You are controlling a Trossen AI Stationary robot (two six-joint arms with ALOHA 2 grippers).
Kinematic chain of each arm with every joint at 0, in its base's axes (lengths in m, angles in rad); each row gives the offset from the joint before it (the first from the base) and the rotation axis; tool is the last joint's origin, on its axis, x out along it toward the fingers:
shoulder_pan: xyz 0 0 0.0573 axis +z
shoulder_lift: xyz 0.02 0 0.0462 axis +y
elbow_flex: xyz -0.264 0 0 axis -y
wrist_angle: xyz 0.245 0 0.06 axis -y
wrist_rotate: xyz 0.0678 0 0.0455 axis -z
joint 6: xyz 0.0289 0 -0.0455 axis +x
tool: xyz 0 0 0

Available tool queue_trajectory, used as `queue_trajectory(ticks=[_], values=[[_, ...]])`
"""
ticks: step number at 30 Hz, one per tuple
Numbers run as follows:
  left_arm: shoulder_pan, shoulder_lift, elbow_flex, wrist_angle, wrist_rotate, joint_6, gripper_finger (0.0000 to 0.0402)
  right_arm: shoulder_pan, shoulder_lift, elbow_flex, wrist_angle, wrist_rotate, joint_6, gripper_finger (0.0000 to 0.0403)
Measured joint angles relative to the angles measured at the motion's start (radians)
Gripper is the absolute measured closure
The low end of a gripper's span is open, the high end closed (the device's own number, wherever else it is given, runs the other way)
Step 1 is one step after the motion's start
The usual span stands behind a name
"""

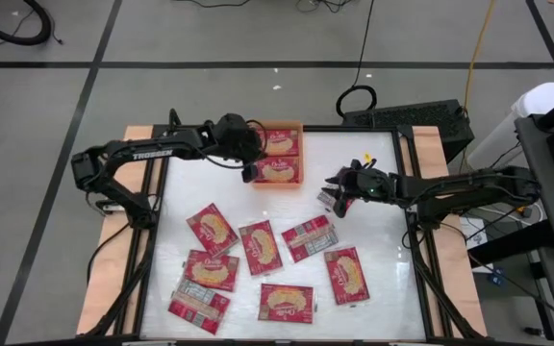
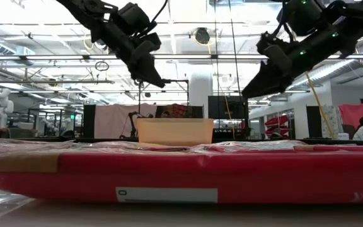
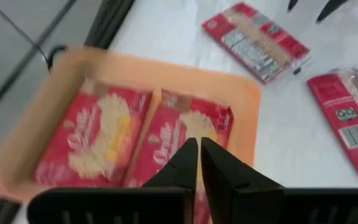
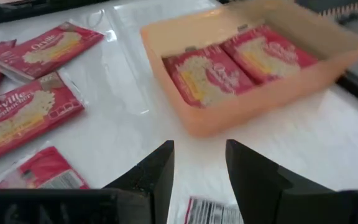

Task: Sort popcorn bags into baskets
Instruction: Put the red popcorn bag into the orange bin

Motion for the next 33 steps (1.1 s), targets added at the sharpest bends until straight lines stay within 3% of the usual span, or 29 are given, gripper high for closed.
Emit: queue_trajectory(ticks=[6, 12, 20, 24, 28, 33], values=[[-0.053, 0.000, -0.043, -0.006, 0.000, -0.015, 0.0398, -0.007, -0.073, 0.000, -0.149, 0.046, 0.091, 0.0266], [-0.080, 0.000, -0.080, 0.000, -0.003, -0.066, 0.0383, -0.052, -0.112, 0.000, -0.269, 0.048, 0.083, 0.0265], [-0.131, 0.000, -0.134, 0.099, -0.061, -0.116, 0.0398, -0.154, -0.088, 0.000, -0.253, -0.006, -0.057, 0.0265], [-0.140, 0.000, -0.136, 0.104, -0.119, -0.153, 0.0381, -0.211, -0.066, 0.000, -0.197, -0.013, -0.111, 0.0265], [-0.152, 0.000, -0.136, 0.113, -0.157, -0.180, 0.0359, -0.289, -0.025, 0.000, -0.167, -0.102, -0.130, 0.0265], [-0.180, 0.000, -0.136, 0.111, -0.160, -0.185, 0.0351, -0.386, 0.065, 0.000, -0.128, -0.301, -0.195, 0.0252]])
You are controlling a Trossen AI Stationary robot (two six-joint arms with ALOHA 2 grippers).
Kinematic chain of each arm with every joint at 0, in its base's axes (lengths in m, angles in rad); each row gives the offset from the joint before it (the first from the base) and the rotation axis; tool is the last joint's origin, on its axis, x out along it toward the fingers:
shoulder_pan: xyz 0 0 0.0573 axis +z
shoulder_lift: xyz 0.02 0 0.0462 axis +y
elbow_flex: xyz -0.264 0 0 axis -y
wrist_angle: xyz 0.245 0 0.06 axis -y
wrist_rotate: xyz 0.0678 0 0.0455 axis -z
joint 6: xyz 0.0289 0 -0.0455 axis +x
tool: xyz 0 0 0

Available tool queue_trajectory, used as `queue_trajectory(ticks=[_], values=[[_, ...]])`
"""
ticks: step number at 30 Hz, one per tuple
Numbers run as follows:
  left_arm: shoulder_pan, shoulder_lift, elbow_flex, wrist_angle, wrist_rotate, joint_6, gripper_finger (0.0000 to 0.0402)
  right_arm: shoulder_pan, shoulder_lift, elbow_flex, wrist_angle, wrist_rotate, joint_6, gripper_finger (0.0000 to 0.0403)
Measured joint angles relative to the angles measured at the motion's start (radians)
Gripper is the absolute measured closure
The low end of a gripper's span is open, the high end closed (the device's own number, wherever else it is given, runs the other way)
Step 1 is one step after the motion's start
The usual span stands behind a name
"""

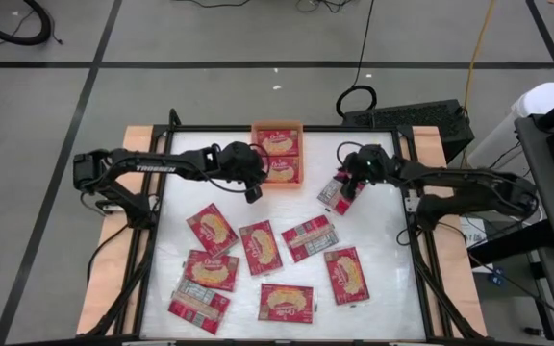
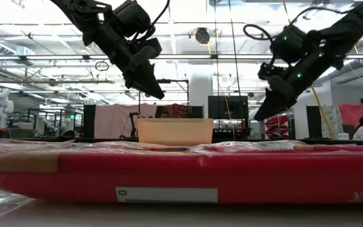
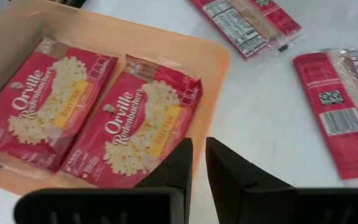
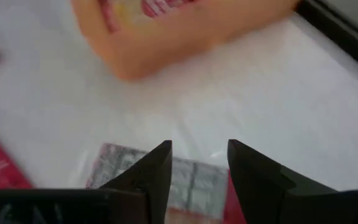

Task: Sort popcorn bags into baskets
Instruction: Put the red popcorn bag into the orange bin

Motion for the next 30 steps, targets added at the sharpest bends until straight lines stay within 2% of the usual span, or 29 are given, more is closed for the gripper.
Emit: queue_trajectory(ticks=[3, 6, 10, 14, 19, 23, 26, 30], values=[[-0.025, 0.000, 0.000, -0.001, -0.013, -0.001, 0.0351, -0.050, 0.059, 0.000, 0.077, -0.108, -0.015, 0.0230], [-0.046, -0.016, -0.001, -0.017, -0.045, -0.001, 0.0351, -0.086, 0.112, 0.000, 0.136, -0.171, -0.021, 0.0205], [-0.063, -0.028, 0.000, -0.034, -0.086, 0.011, 0.0350, -0.119, 0.172, 0.000, 0.173, -0.180, -0.091, 0.0176], [-0.074, -0.043, 0.002, -0.059, -0.103, 0.011, 0.0350, -0.135, 0.215, 0.000, 0.219, -0.184, -0.146, 0.0169], [-0.092, -0.068, 0.003, -0.093, -0.129, 0.018, 0.0350, -0.181, 0.256, 0.000, 0.238, -0.178, -0.136, 0.0175], [-0.091, -0.081, -0.001, -0.129, -0.156, 0.039, 0.0350, -0.200, 0.233, 0.000, 0.200, -0.177, -0.049, 0.0175], [-0.092, -0.082, 0.001, -0.142, -0.174, 0.043, 0.0350, -0.143, 0.170, 0.000, 0.123, -0.201, -0.006, 0.0171], [-0.092, -0.096, 0.000, -0.131, -0.192, 0.059, 0.0350, 0.044, 0.087, 0.000, -0.016, -0.145, 0.010, 0.0168]])
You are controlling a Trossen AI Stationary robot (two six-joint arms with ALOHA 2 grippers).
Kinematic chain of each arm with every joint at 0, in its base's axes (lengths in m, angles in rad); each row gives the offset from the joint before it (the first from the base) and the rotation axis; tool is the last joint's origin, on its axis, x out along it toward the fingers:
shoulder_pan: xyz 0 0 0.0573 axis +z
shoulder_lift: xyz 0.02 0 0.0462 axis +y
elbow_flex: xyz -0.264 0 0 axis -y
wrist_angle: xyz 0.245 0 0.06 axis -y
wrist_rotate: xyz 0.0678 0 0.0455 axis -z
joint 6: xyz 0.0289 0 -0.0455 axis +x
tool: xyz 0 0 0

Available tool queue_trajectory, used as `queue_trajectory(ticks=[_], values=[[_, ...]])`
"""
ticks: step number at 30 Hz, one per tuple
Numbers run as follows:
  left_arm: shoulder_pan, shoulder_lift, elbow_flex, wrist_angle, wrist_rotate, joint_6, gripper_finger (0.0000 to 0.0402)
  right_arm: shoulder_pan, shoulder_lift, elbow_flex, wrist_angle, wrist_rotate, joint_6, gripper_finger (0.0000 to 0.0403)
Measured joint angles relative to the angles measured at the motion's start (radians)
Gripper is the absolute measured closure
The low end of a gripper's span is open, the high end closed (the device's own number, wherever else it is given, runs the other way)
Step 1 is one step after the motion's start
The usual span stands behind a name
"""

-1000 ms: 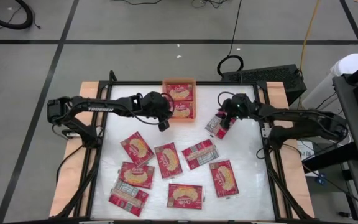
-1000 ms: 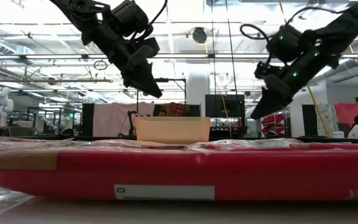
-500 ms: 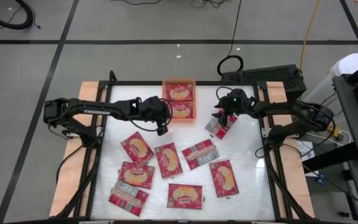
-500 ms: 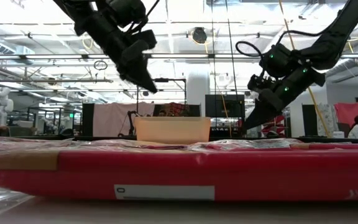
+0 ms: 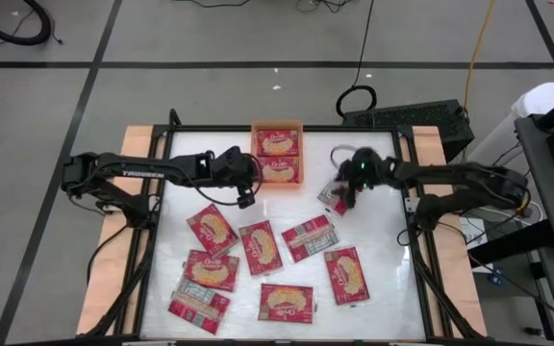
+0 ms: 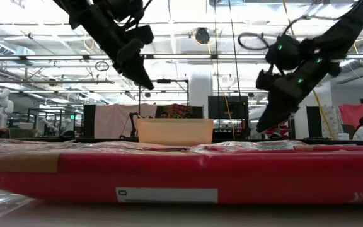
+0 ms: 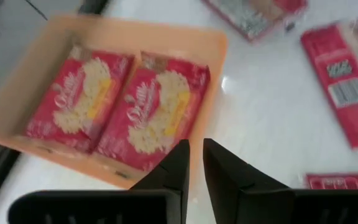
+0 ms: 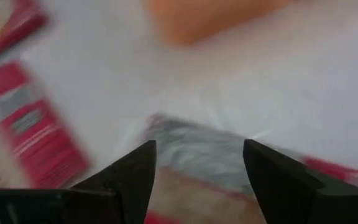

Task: Sort popcorn bags into baskets
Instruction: Put the red popcorn bag into the orange bin

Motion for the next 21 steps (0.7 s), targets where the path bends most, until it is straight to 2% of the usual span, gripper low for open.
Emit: queue_trajectory(ticks=[6, 10, 14, 19, 21], values=[[0.004, 0.002, 0.000, 0.016, -0.002, 0.053, 0.0350, 0.356, -0.072, 0.000, -0.135, 0.239, -0.038, 0.0168], [0.009, 0.003, 0.000, 0.018, -0.002, 0.059, 0.0350, 0.514, -0.074, 0.000, -0.206, 0.406, -0.055, 0.0168], [0.000, 0.003, 0.000, 0.028, -0.001, 0.050, 0.0350, 0.578, -0.074, 0.000, -0.235, 0.500, -0.074, 0.0167], [-0.023, 0.003, 0.000, 0.038, 0.000, 0.032, 0.0350, 0.584, -0.060, -0.058, -0.216, 0.535, -0.096, 0.0167], [-0.034, 0.003, 0.000, 0.053, 0.001, 0.029, 0.0350, 0.585, -0.057, -0.089, -0.155, 0.552, -0.129, 0.0167]])
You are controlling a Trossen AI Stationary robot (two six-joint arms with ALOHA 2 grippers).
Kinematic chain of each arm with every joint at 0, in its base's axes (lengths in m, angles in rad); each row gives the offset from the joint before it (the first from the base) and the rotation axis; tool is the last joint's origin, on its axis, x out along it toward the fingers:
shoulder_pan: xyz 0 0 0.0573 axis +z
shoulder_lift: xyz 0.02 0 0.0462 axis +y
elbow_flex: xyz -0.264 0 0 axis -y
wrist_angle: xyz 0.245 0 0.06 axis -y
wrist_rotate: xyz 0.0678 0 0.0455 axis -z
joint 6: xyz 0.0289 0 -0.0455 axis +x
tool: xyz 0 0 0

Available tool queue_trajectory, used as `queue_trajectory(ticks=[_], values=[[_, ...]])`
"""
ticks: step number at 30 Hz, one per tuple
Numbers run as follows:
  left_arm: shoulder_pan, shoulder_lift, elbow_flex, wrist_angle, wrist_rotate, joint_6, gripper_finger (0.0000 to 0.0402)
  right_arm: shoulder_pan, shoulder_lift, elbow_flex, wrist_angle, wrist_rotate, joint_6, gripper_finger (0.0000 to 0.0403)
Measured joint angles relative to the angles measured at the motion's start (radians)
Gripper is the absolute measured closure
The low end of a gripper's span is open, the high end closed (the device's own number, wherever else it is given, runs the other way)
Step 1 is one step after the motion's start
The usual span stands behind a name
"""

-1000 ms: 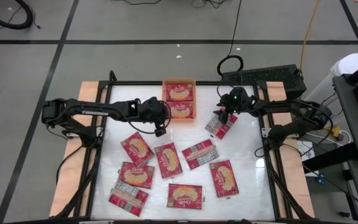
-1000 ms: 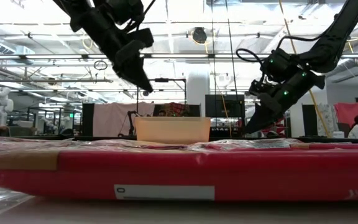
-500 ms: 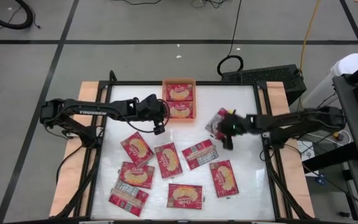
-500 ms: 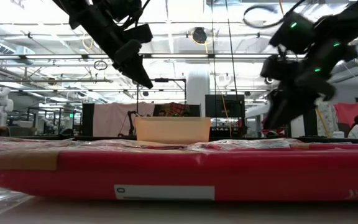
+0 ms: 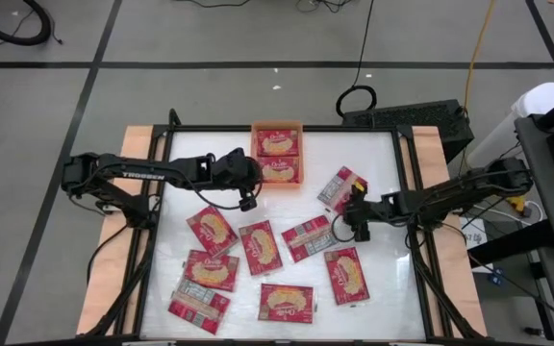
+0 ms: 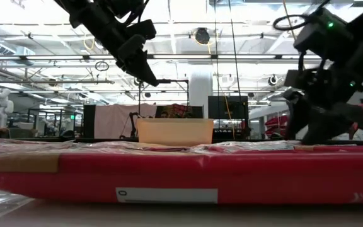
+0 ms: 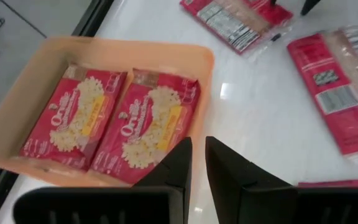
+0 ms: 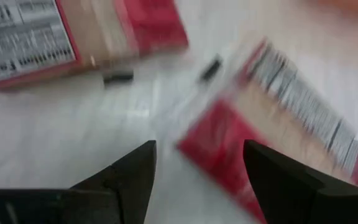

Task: Sort popcorn bags into baskets
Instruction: Put the red popcorn bag into the orange bin

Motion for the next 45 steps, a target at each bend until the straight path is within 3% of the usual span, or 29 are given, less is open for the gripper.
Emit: queue_trajectory(ticks=[7, 12, 17, 19, 27, 35, 40, 45], values=[[-0.008, 0.000, 0.000, 0.034, 0.000, 0.001, 0.0350, -0.026, 0.002, -0.114, 0.245, 0.015, -0.160, 0.0197], [-0.006, 0.000, 0.000, 0.075, 0.000, 0.001, 0.0350, -0.077, 0.002, -0.178, 0.337, -0.068, -0.107, 0.0279], [-0.006, 0.000, 0.000, 0.097, 0.001, 0.005, 0.0350, -0.087, 0.005, -0.194, 0.426, -0.054, -0.057, 0.0381], [-0.010, 0.000, 0.000, 0.106, 0.015, 0.009, 0.0350, -0.088, 0.006, -0.186, 0.444, -0.050, -0.050, 0.0395], [-0.073, 0.026, 0.000, 0.222, 0.065, 0.097, 0.0336, -0.089, 0.005, -0.056, 0.451, -0.055, 0.001, 0.0401], [-0.139, 0.119, 0.000, 0.375, 0.074, 0.162, 0.0220, -0.081, 0.004, 0.006, 0.300, -0.057, 0.047, 0.0394], [-0.143, 0.162, 0.000, 0.427, 0.073, 0.161, 0.0173, -0.124, 0.005, -0.022, 0.325, -0.111, 0.023, 0.0344], [-0.143, 0.174, 0.000, 0.461, 0.072, 0.162, 0.0163, -0.179, 0.009, -0.084, 0.423, -0.164, -0.064, 0.0264]])
